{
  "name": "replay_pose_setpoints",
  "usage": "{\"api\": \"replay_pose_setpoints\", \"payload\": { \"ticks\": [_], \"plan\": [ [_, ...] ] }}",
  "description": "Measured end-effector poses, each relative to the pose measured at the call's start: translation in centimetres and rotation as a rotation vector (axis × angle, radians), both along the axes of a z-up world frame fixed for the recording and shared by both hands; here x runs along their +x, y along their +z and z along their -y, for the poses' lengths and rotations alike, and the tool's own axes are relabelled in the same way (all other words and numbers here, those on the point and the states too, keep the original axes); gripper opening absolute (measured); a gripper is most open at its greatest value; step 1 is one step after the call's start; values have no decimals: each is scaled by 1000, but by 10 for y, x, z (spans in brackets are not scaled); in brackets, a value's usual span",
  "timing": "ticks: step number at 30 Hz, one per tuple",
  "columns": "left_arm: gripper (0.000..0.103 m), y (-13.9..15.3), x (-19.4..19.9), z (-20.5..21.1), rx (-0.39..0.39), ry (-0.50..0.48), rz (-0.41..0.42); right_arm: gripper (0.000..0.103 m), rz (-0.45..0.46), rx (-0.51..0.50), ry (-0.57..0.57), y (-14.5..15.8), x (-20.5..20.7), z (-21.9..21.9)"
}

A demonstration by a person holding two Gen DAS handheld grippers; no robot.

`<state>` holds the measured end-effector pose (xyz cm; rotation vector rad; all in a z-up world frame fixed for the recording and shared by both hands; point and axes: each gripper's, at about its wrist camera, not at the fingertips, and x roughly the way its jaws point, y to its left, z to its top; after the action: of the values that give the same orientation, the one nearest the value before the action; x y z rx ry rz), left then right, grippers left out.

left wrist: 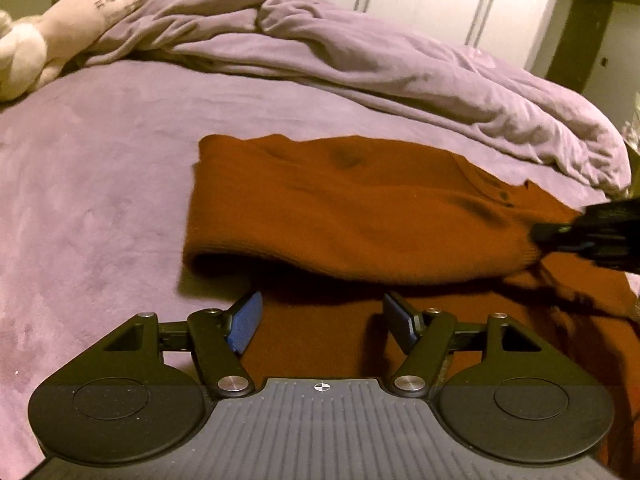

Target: Fold small clothes

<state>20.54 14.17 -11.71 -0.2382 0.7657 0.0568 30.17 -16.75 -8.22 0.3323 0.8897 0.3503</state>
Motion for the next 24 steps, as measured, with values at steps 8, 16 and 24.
{"api": "replay_pose_setpoints", "payload": {
  "ticks": [8,16,24],
  "plan": [
    [73,2,18,-6,4,96,-47,9,249,-342,-151,40,-37,60],
    [73,3,27,22,117,32,-50,31,32,-118,-235,-8,-31,123],
    [75,5,29,24,101,42,-68,9,85,-166,-176,-7,-21,107]
  ]
}}
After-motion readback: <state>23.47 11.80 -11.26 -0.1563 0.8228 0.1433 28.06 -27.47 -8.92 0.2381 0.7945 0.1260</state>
